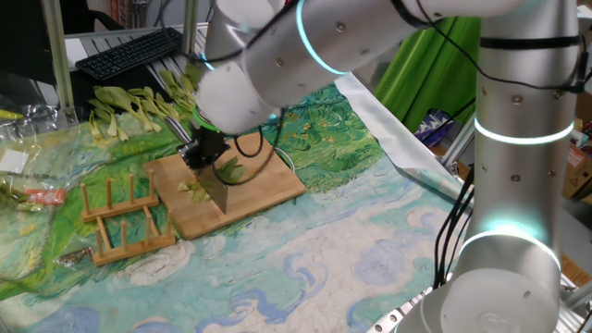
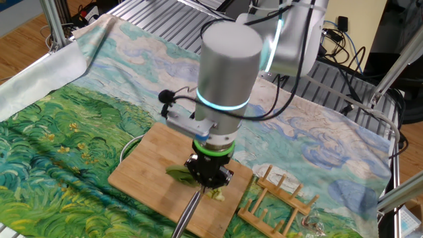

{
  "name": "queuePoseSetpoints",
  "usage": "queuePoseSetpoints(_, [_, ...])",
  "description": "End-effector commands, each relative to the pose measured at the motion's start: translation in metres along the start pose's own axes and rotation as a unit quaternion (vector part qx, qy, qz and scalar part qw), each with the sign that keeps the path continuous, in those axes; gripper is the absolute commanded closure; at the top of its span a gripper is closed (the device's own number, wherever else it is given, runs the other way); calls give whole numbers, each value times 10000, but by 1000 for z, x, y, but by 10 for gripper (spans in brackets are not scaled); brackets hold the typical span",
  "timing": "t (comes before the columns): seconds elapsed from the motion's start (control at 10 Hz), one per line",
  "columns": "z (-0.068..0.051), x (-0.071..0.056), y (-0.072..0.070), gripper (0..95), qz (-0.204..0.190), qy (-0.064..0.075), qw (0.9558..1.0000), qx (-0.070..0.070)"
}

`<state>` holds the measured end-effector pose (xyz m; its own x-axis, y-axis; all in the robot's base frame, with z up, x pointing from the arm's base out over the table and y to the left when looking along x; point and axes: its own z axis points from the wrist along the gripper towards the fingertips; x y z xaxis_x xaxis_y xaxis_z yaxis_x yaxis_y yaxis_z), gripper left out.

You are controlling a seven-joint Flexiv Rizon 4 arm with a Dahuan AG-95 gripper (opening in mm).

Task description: Chop the pakchoi

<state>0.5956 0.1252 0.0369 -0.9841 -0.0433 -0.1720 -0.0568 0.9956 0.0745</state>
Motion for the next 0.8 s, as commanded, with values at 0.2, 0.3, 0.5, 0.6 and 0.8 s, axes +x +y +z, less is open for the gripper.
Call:
queuePoseSetpoints(0.2, [-3,-1,-1,950,-74,7,9999,88])
queuePoseSetpoints(0.3, [-4,-1,-1,950,-79,42,9999,96])
queuePoseSetpoints(0.5, [-11,0,-2,950,-101,60,9999,99])
queuePoseSetpoints(0.6, [-15,1,-2,950,-112,64,9999,93])
queuePoseSetpoints(0.8, [-20,2,-3,950,-144,91,9998,89])
